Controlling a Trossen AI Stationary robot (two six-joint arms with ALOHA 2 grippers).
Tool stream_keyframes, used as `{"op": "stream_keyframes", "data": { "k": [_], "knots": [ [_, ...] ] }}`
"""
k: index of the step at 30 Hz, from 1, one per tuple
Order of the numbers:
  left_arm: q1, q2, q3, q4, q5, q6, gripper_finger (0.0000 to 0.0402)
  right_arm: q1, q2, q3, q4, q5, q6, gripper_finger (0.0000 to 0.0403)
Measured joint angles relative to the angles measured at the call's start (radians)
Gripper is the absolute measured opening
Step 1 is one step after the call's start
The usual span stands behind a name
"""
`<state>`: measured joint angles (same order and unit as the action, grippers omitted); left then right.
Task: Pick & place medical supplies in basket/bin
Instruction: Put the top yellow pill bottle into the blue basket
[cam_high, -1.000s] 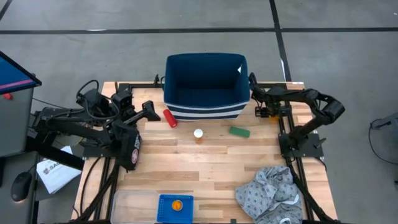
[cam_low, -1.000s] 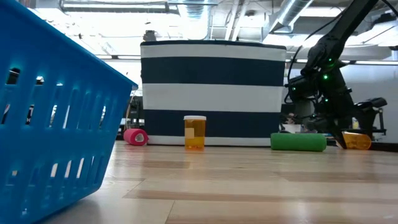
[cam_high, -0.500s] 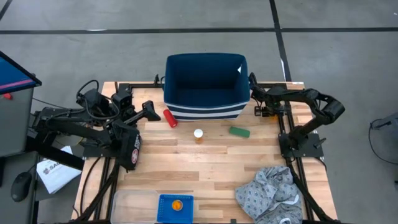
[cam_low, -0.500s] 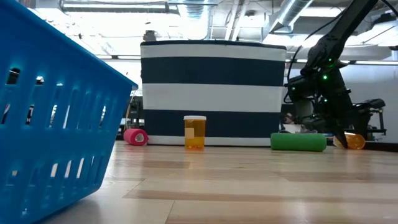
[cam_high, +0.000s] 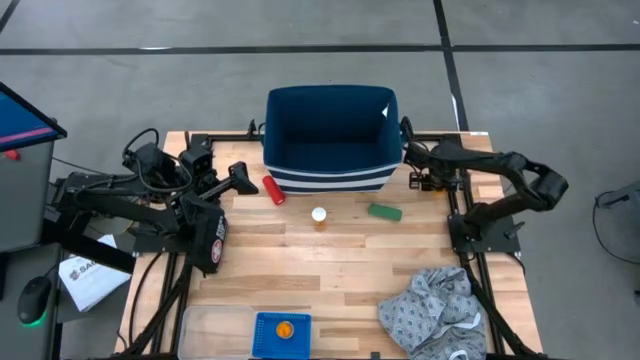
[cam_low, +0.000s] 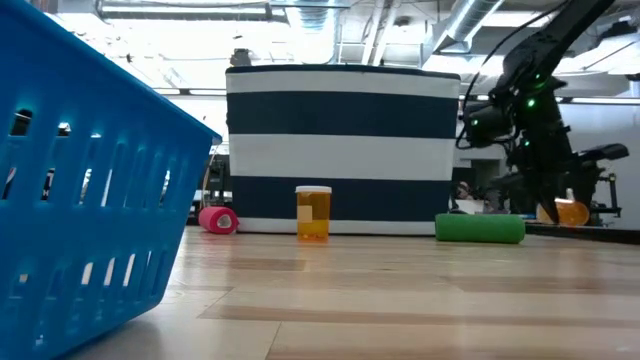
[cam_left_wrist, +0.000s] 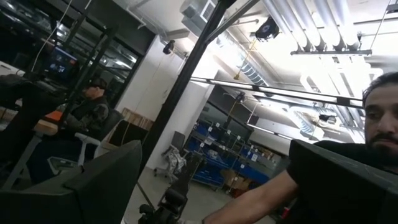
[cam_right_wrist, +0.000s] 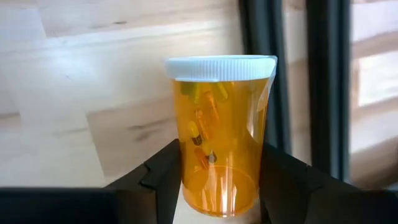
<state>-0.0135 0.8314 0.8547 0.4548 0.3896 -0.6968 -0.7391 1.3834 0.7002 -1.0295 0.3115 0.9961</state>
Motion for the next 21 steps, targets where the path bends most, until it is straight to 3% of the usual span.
{"op": "stream_keyframes", "data": {
  "k": [9,21],
  "knots": [
    [0.0,0.0,0.0,-0.002,0.017,0.0,0.04,0.053,-0.203,0.0,-0.122,0.002,0.109,0.0178],
    [0.0,0.0,0.0,-0.002,0.026,0.0,0.04,0.071,-0.398,0.072,-0.127,-0.019,0.183,0.0178]
  ]
}}
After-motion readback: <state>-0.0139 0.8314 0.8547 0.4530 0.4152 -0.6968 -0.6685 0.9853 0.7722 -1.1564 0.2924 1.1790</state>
